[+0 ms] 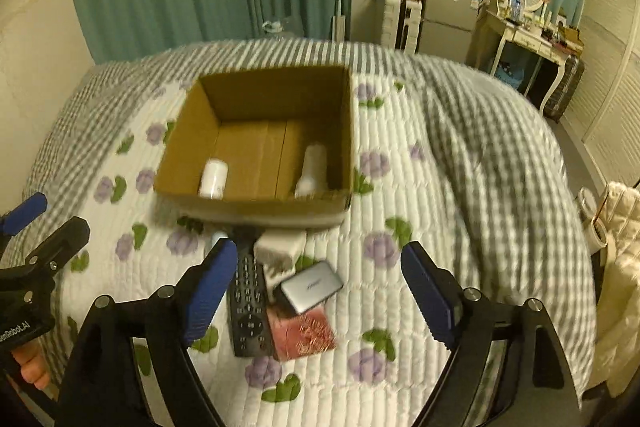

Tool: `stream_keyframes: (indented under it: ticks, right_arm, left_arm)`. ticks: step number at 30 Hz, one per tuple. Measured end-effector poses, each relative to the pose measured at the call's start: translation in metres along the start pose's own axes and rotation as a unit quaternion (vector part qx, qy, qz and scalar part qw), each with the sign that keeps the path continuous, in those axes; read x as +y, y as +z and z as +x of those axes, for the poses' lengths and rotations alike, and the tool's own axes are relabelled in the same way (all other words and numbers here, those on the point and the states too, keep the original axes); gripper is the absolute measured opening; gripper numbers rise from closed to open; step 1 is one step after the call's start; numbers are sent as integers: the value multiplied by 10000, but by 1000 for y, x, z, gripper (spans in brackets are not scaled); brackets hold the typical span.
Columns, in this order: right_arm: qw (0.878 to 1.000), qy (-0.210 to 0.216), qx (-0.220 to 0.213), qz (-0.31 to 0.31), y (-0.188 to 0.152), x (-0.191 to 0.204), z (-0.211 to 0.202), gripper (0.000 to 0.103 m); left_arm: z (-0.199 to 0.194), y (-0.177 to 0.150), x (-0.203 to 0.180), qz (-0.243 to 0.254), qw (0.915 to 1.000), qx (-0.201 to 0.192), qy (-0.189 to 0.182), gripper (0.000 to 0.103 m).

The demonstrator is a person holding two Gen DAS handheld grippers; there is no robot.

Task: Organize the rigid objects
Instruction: 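Grasp the grey power bank with the right gripper while the left grasps the blue earbud case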

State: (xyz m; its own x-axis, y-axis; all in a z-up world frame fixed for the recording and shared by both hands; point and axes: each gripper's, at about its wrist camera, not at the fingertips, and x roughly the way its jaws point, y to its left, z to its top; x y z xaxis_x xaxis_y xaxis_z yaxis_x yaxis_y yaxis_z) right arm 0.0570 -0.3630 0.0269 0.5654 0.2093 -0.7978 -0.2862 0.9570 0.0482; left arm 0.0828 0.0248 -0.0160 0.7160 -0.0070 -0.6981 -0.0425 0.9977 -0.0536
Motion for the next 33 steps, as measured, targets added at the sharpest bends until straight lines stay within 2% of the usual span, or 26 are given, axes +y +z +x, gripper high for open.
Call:
stream_keyframes:
  ticks: [5, 12, 14, 18, 21, 23, 25, 28, 30, 33]
  right_arm:
    - [9989, -69, 455, 130, -27, 6, 52, 85]
    - [9944, -235, 862, 568, -42, 1, 117, 85]
    - [9924, -167, 918, 800, -44, -3, 130, 85]
    - [9915, -153, 888, 939, -48, -2, 142, 85]
    - [9903, -320, 950, 963, -58, -2, 146, 85]
    - [9859, -483, 1057, 1207, -67, -10, 147, 85]
    - [9828, -394, 1136, 1401, -74, -16, 150, 84]
    - [9842, -154, 1090, 1387, -79, -20, 154, 63]
    - [9874, 17, 984, 1236, -80, -19, 151, 42]
    - [9900, 55, 790, 1163, -83, -17, 145, 42]
  left_arm:
    - [41, -34, 3, 133, 9993, 288, 205, 100]
    - [75, -52, 4, 262, 9979, 534, 258, 100]
    - [82, -54, 5, 279, 9979, 522, 251, 100]
    - [89, -59, 3, 297, 9974, 598, 257, 100]
    - [91, -61, 0, 380, 9969, 625, 298, 100]
    - [91, -62, -3, 437, 9966, 629, 309, 100]
    - [92, -63, -5, 465, 9963, 652, 299, 100]
    - [90, -63, -8, 512, 9962, 640, 282, 100]
    - [90, -62, -11, 510, 9962, 647, 274, 100]
    - [94, -58, -15, 426, 9963, 716, 234, 100]
